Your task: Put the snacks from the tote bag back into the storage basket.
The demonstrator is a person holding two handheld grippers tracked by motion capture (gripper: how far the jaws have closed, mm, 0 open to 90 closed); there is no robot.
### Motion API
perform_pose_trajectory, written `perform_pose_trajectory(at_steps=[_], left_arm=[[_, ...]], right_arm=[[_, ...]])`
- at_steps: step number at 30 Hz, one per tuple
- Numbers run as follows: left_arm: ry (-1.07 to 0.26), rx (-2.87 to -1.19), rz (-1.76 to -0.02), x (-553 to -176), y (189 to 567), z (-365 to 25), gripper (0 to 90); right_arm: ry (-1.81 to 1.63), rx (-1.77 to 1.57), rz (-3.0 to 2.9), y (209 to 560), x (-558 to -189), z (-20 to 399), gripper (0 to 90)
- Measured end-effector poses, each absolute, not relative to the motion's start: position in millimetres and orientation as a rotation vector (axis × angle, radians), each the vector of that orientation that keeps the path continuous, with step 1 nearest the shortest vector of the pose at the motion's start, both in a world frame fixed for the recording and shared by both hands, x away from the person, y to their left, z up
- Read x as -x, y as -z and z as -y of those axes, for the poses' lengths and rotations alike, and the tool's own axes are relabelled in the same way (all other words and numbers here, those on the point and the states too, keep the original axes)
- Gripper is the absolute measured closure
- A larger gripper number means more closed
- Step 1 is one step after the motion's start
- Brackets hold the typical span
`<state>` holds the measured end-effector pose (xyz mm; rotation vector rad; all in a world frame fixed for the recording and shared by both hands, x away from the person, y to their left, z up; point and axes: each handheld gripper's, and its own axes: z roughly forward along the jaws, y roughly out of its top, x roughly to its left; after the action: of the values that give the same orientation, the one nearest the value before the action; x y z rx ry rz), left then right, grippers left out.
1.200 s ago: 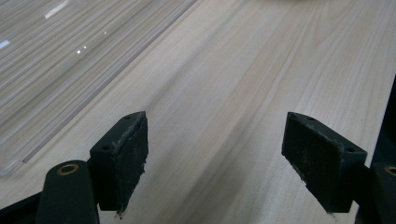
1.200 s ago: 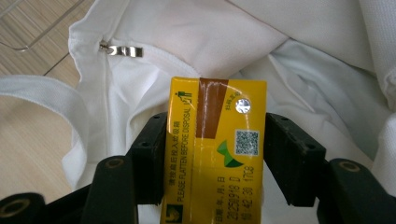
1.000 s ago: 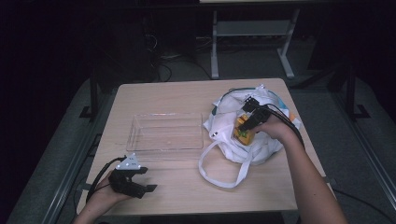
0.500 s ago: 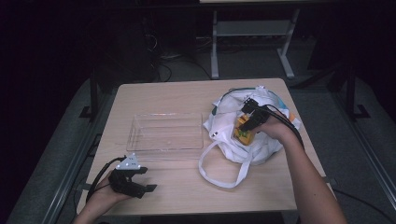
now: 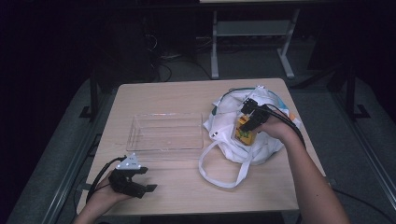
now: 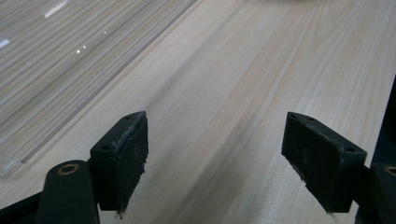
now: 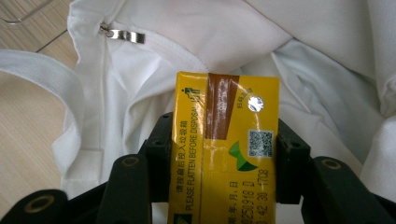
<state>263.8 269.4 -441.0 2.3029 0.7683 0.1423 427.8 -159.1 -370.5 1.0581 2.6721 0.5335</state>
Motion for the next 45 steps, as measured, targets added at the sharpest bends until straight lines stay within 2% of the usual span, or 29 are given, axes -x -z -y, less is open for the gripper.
perform_pose_trajectory(at_steps=[30, 45], left_arm=[[-0.142, -2.303, -0.767, -263.7, 440.8, -269.1, 22.5], [-0.143, -2.310, -0.762, -263.9, 440.5, -269.7, 22.5]], right_arm=[[-0.573, -0.914, -2.688, 316.7, -413.5, 144.8, 51.7], [-0.637, -0.815, -2.726, 300.8, -410.5, 128.2, 51.7]])
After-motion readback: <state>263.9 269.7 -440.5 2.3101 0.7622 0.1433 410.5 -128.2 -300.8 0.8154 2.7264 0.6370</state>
